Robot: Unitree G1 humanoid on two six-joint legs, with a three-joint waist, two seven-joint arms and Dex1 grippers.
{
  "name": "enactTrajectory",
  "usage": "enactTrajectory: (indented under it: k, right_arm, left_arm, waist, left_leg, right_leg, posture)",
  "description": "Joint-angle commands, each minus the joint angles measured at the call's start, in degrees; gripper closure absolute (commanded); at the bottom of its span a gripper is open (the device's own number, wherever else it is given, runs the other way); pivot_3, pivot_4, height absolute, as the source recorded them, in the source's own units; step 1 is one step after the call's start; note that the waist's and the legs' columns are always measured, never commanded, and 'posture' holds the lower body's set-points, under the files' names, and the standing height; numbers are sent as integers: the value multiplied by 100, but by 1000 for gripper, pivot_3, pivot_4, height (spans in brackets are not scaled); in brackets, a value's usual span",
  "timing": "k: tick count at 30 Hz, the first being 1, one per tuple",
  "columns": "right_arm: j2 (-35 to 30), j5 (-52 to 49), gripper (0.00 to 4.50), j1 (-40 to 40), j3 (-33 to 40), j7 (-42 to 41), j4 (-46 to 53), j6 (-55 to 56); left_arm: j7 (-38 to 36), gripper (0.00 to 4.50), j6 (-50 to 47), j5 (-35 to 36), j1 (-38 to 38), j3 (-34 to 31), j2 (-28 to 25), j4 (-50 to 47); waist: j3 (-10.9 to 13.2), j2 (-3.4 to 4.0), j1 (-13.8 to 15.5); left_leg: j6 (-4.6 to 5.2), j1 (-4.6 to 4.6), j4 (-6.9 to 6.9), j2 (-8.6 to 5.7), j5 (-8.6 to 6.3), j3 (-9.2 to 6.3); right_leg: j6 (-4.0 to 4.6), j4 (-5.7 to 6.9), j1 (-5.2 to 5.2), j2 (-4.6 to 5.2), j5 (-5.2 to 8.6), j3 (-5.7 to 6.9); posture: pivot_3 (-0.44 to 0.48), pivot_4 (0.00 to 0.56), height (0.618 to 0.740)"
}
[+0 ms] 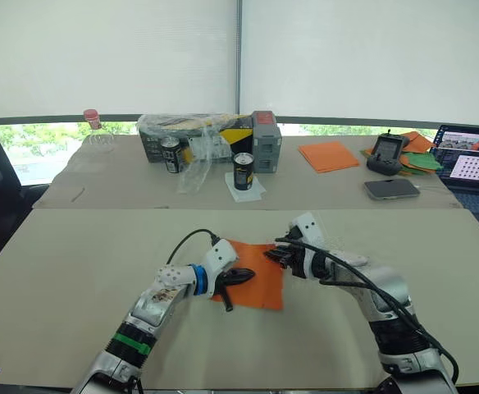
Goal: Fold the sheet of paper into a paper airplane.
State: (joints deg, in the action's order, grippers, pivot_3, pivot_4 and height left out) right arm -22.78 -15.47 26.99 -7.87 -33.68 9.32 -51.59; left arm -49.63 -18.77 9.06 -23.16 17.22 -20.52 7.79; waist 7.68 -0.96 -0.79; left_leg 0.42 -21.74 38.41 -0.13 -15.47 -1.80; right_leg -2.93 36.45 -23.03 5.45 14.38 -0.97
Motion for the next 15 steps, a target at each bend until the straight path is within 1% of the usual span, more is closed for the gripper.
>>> enactTrajectory:
  k: [1, 4, 8, 15]
  right_arm:
    - [-251, 373, 4461, 3, -450, -19, 461, 428]
    - [-212, 506, 4461, -107, -801, 6, 665, 594]
    - [-379, 1240, 4461, -263, -1531, 145, 680, 1221]
    - [-578, 2291, 4461, -508, -2097, 374, 397, 2392]
  left_arm:
    - [80, 4500, -98, -237, 60, 36, -110, 326]
    - [55, 4500, -89, -246, 30, 76, -90, 355]
    - [42, 4500, -86, -247, -26, 111, -49, 387]
    - [51, 4500, -45, -248, -57, 85, -67, 454]
  waist:
    - [0, 0, 0]
    - [0, 0, -1]
    - [0, 0, 6]
    - [0, -1, 6]
  left_leg:
    - [0, 1, 0, 0, 0, 0]
    - [0, 4, 1, 0, 0, 3]
    - [0, 6, 8, 0, 0, 3]
    - [0, 1, 32, -1, 0, 4]
  right_leg:
    - [0, 3, 0, 0, 0, 0]
    - [0, 15, -2, -1, 0, 0]
    - [0, 23, -1, -2, 1, 0]
    - [-1, 24, 2, -2, 1, 0]
  posture:
    - [0, 150, 740]
    - [0, 150, 740]
    - [0, 150, 740]
    - [0, 150, 740]
